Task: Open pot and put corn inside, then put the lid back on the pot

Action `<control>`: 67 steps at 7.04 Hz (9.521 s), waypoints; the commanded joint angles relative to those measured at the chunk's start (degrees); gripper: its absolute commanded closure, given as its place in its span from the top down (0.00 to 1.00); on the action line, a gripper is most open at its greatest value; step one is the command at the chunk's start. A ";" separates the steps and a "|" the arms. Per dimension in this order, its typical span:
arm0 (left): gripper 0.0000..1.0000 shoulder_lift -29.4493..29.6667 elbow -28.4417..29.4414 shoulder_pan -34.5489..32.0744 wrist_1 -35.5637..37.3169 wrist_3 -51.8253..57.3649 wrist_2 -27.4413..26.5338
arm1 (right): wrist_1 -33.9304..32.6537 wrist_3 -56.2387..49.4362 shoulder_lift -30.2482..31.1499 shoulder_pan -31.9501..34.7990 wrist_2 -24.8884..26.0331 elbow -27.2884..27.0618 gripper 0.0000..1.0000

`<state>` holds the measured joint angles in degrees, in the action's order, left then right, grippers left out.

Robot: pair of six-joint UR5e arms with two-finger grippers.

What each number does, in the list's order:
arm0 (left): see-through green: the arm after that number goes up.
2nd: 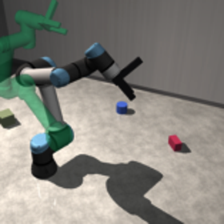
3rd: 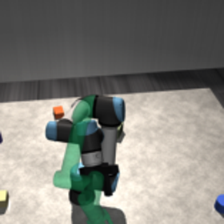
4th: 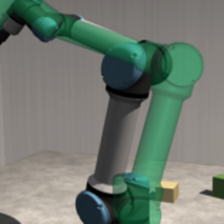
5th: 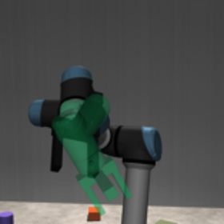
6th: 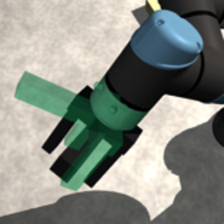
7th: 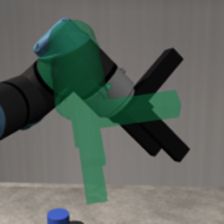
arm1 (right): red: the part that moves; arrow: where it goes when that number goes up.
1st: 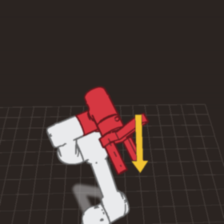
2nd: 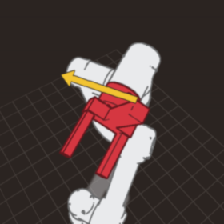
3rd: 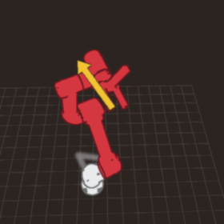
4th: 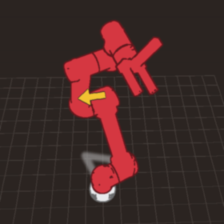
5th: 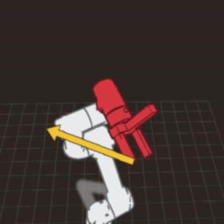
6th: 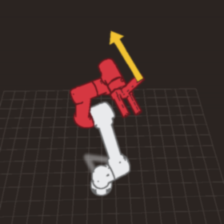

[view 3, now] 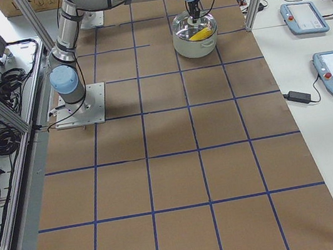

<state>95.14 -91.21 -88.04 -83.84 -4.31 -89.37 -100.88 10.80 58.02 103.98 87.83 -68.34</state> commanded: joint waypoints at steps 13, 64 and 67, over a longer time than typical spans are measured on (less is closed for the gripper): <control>1.00 0.31 -0.46 -0.03 0.52 -0.08 -0.02 | -0.55 6.33 -2.38 4.74 -7.93 5.49 0.89; 1.00 0.05 0.07 -0.03 0.52 -0.17 -0.02 | 1.65 -9.66 29.95 -9.05 0.41 -24.91 0.95; 1.00 -0.31 -0.54 -0.12 0.52 -0.35 0.07 | 1.74 -9.66 29.96 -9.05 0.85 -25.00 0.95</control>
